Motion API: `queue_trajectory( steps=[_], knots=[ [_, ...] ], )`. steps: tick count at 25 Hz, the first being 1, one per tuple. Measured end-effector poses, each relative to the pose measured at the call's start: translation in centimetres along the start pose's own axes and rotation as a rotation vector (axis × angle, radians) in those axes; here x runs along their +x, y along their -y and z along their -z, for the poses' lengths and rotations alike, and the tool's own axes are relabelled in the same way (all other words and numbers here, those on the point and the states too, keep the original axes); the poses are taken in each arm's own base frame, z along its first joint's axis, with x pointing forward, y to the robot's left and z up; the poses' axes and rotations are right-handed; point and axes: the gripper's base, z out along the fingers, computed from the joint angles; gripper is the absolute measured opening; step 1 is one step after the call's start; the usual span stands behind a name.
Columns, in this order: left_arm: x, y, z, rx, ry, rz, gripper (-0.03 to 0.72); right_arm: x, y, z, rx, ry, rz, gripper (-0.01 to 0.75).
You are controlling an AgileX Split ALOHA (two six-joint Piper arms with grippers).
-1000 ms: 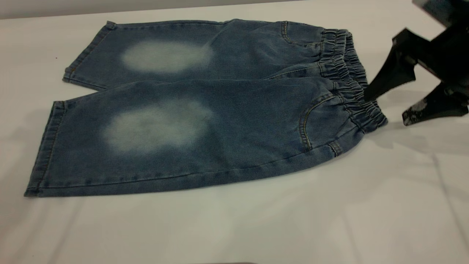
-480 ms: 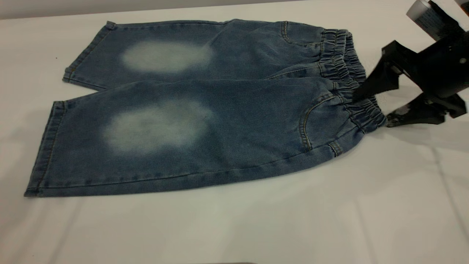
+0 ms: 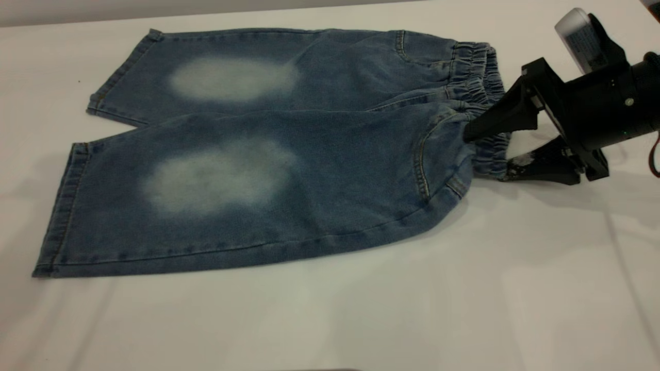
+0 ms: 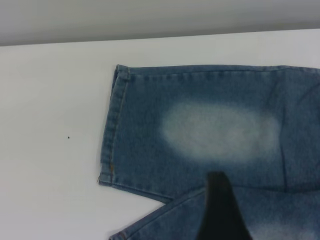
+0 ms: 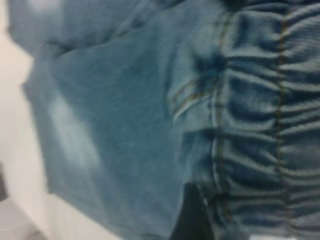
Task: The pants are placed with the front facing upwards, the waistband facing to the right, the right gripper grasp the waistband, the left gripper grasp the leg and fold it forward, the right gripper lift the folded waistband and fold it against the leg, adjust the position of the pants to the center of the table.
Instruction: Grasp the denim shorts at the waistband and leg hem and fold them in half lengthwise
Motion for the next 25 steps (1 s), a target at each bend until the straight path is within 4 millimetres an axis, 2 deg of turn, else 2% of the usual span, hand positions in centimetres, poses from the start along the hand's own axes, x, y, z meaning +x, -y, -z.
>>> queue_trajectory(
  steps=[7,15,19,22,23,25],
  knots=[
    [0.0,0.0,0.0,0.000,0.000,0.000,0.421,-0.3,-1.8,0.6,-0.235,0.025,0.025,0.465],
    [0.0,0.0,0.0,-0.001,0.002,0.000,0.421,-0.6,-0.6,1.0,-0.142,0.033,0.021,0.432],
    [0.0,0.0,0.0,-0.001,0.002,0.000,0.421,-0.5,0.0,0.9,-0.073,0.026,0.006,0.304],
    [0.1,0.0,0.0,0.002,-0.008,0.000,0.421,-0.5,0.3,0.9,-0.044,0.029,0.003,0.118],
    [0.2,0.1,0.0,0.006,-0.021,0.000,0.421,-0.5,0.3,0.9,-0.040,0.029,0.000,0.078],
    [0.5,0.1,0.0,0.016,-0.058,0.003,0.421,-0.5,0.4,0.9,-0.030,0.028,0.000,0.046]
  ],
)
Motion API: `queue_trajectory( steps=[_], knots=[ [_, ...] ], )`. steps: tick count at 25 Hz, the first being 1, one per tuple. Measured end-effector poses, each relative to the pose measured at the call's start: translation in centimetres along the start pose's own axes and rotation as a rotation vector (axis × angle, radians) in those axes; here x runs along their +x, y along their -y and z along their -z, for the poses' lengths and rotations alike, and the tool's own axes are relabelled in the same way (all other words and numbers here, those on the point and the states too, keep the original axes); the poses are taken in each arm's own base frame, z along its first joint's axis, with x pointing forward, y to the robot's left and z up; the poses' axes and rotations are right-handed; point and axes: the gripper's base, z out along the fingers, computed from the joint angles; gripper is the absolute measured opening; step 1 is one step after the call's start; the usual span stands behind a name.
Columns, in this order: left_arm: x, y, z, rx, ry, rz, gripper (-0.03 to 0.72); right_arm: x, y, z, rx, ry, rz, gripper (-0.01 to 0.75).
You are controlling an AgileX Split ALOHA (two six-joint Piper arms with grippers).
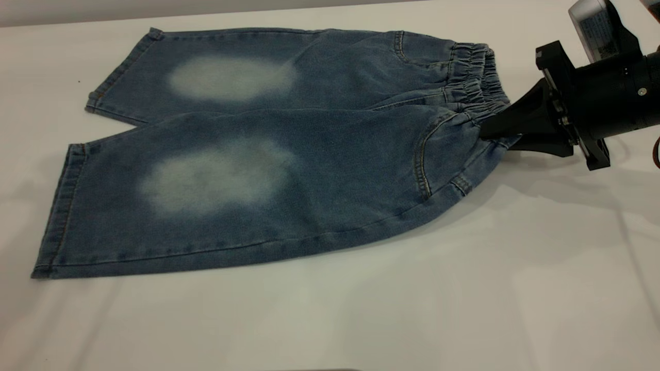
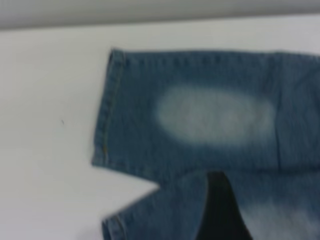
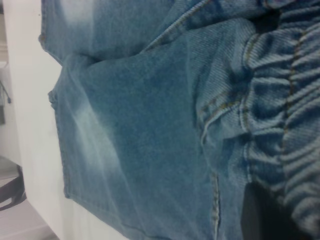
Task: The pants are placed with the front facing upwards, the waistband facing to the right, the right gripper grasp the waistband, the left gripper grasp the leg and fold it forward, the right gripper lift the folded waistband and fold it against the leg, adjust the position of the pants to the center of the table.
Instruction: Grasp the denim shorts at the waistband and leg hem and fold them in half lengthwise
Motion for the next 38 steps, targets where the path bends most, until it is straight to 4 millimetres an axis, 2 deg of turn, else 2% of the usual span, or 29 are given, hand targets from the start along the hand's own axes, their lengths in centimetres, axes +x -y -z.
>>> queue_trajectory(
  steps=[5,12,22,26,31,38],
  knots=[
    [2.1,0.4,0.1,0.050,-0.207,0.026,0.421,0.1,0.1,0.0,0.013,-0.012,0.003,0.044],
    [9.0,-0.3,-2.1,0.004,-0.523,0.117,0.421,0.2,0.1,0.0,0.014,-0.022,0.010,0.044],
    [14.2,-2.1,-2.7,-0.188,-0.693,0.158,0.421,0.3,0.2,0.0,0.017,-0.036,0.019,0.044],
    [15.2,-2.4,-3.7,-0.208,-0.721,0.137,0.421,0.4,0.2,0.0,0.018,-0.042,0.023,0.044],
    [16.1,-2.7,-6.1,-0.196,-0.682,0.130,0.427,0.5,0.2,0.0,0.020,-0.051,0.030,0.044],
    [18.5,-3.0,-8.1,-0.202,-0.764,0.134,0.508,0.5,0.2,0.0,0.021,-0.058,0.036,0.043]
  ],
)
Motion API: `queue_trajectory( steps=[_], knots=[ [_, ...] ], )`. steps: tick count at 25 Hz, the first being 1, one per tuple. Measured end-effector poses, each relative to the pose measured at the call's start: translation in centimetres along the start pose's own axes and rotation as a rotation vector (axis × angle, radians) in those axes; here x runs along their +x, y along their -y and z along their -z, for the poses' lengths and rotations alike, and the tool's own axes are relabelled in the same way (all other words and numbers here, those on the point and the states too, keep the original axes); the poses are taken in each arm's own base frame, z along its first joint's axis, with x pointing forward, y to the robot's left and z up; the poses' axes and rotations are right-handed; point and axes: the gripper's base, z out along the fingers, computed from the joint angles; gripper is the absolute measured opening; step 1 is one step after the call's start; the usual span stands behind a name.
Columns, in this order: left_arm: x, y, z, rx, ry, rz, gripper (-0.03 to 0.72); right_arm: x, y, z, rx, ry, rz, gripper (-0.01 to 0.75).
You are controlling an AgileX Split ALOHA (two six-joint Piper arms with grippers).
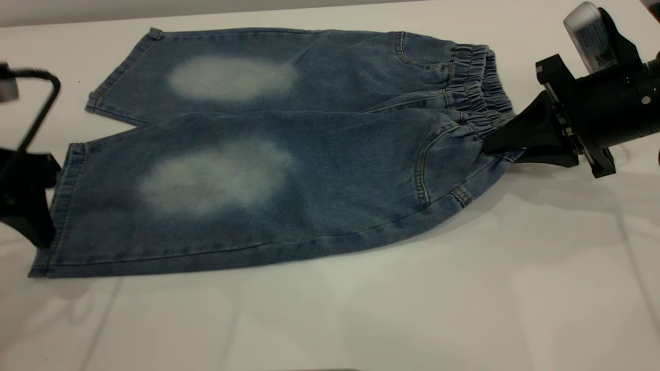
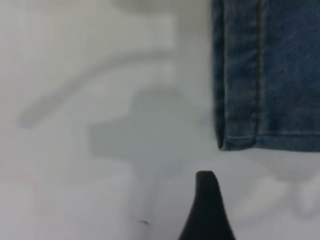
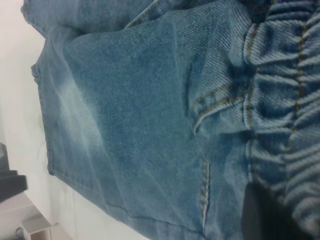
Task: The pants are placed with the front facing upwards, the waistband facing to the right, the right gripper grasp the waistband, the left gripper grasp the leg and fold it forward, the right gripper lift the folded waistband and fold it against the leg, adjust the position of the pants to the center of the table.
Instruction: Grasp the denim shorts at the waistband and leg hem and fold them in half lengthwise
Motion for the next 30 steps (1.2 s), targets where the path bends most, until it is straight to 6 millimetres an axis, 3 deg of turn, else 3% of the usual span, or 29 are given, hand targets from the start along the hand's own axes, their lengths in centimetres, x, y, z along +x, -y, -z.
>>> queue_trajectory(
  steps=[11,17,20,22,25,26,30],
  knots=[
    [0.2,0.1,-4.3,0.003,-0.032,-0.061,0.523,0.0,0.0,0.0,0.000,0.000,0.000,0.043],
    [0.2,0.1,-4.7,0.003,-0.035,-0.084,0.510,0.0,0.0,0.0,0.000,-0.001,0.001,0.043],
    [0.2,0.1,-4.8,0.006,-0.033,-0.079,0.427,0.0,0.0,0.0,0.000,-0.001,0.001,0.043],
    [0.1,0.2,-4.8,0.008,-0.026,-0.074,0.323,0.0,0.0,0.0,0.000,-0.001,0.001,0.043],
    [-0.1,0.2,-4.8,0.011,-0.011,-0.073,0.106,0.0,0.0,0.0,0.000,-0.002,0.001,0.043],
    [-0.2,0.2,-4.8,0.011,-0.010,-0.073,0.070,0.0,0.0,0.0,0.000,-0.003,0.002,0.043],
    [-0.2,0.2,-4.2,0.009,-0.012,-0.077,0.050,0.0,-0.3,0.2,0.000,-0.006,0.019,0.043]
  ],
)
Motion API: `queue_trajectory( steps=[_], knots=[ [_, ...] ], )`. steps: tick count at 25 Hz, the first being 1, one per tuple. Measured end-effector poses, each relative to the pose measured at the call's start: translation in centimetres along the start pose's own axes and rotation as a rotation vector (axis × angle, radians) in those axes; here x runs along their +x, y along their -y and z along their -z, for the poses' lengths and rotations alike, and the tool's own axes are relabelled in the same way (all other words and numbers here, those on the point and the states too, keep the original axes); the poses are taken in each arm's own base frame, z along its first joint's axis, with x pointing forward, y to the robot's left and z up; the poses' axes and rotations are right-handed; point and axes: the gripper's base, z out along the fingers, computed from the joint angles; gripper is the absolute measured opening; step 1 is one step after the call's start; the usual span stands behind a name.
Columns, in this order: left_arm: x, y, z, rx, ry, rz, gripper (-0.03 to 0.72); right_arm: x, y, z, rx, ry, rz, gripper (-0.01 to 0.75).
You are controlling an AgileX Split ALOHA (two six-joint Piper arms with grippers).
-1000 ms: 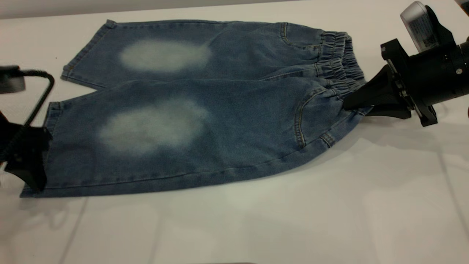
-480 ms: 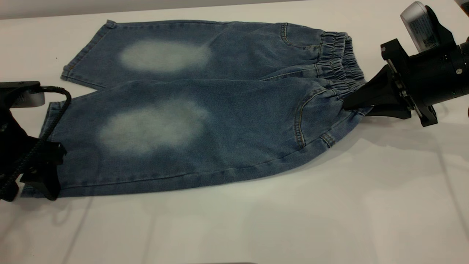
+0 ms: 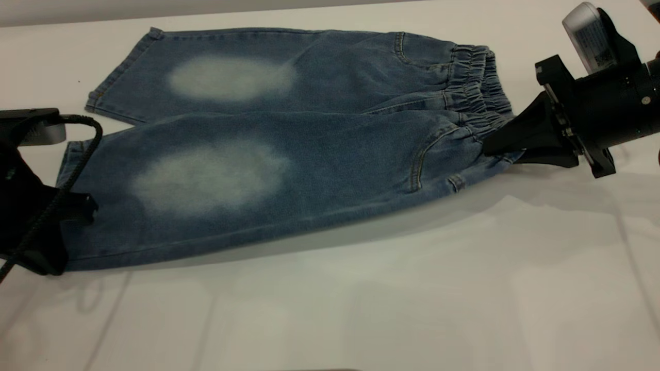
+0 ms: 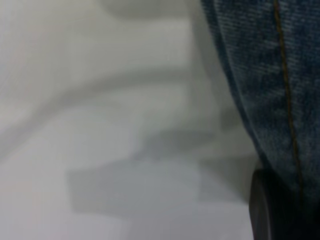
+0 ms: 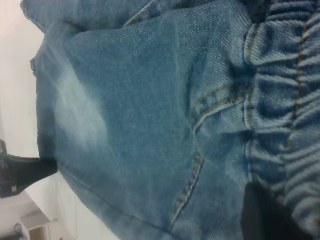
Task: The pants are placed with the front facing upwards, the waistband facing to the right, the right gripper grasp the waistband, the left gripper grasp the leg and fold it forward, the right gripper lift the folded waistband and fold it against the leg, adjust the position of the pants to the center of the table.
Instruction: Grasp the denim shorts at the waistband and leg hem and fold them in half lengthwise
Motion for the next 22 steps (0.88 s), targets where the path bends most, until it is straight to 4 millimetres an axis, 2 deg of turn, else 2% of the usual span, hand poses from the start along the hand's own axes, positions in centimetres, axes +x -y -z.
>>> queue_trajectory(
  steps=[2,8,11,15,18,22],
  knots=[
    [0.0,0.0,1.0,-0.003,-0.003,-0.001,0.050,-0.3,-0.8,0.5,-0.001,0.005,0.033,0.043],
    [-0.1,0.5,6.7,0.008,0.081,-0.010,0.050,-1.0,-3.8,2.8,0.013,0.013,0.116,0.043],
    [0.4,2.2,9.5,0.038,0.134,-0.058,0.050,-0.4,-4.3,3.3,0.024,0.012,0.112,0.043],
    [1.4,4.7,12.3,0.096,0.195,-0.125,0.050,1.4,-4.1,3.8,0.053,-0.005,0.090,0.043],
    [1.7,5.0,13.5,0.115,0.237,-0.119,0.050,2.1,-4.4,4.5,0.092,0.008,0.104,0.043],
    [1.4,4.8,13.7,0.096,0.281,-0.135,0.050,1.7,-4.7,5.0,0.133,0.044,0.129,0.043]
  ],
)
